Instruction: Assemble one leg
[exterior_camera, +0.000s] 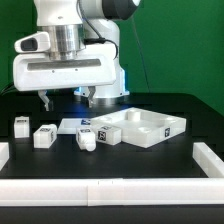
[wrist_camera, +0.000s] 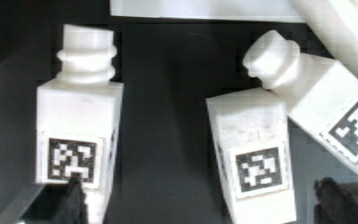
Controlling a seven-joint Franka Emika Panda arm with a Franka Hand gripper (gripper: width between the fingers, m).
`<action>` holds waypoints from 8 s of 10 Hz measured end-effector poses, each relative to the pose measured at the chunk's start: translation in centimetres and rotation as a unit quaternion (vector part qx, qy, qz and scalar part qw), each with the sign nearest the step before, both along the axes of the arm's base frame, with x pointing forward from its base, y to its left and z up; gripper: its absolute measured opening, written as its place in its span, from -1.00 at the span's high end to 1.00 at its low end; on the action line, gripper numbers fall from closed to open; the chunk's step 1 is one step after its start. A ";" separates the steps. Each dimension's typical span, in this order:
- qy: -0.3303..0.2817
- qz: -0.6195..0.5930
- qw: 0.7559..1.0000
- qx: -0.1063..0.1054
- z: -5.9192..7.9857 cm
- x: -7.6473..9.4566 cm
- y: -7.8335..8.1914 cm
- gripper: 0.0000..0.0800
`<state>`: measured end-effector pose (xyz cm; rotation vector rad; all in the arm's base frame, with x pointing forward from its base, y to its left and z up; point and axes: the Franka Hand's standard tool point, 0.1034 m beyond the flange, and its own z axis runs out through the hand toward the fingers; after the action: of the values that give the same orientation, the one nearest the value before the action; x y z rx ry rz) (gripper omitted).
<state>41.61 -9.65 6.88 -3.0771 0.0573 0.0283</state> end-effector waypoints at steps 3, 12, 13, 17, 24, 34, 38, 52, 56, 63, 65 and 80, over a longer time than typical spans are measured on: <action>0.027 -0.161 0.987 -0.003 -0.4 -2.1 5.4 -0.62; 0.045 -0.285 0.958 -0.010 -2.7 -6.4 9.4 -0.62; 0.057 -0.295 0.954 -0.011 -3.4 -8.0 9.9 -0.62; 0.058 -0.328 0.943 -0.005 -3.9 -7.9 11.0 -0.62; 0.064 -0.375 0.925 -0.010 -4.8 -9.1 11.2 -0.62; 0.059 -0.375 0.925 -0.007 -4.8 -8.2 11.3 0.87; 0.053 -0.353 0.934 -0.001 -4.5 -7.9 10.3 0.87; 0.024 -0.234 0.971 0.045 2.4 -1.8 9.9 0.87; -0.009 -0.186 0.981 0.050 4.4 1.0 9.3 0.87; 0.006 -0.060 0.996 0.066 4.5 8.3 7.0 0.87; 0.007 -0.061 0.996 0.066 4.4 8.2 7.0 0.87; 0.037 0.010 0.999 0.014 -2.3 16.8 6.0 0.87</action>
Offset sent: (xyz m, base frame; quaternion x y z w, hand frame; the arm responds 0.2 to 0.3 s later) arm -0.0090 0.0649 0.0001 -0.0159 -0.0554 0.2352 0.9702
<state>58.39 -3.62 4.59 -3.0480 0.0291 0.1443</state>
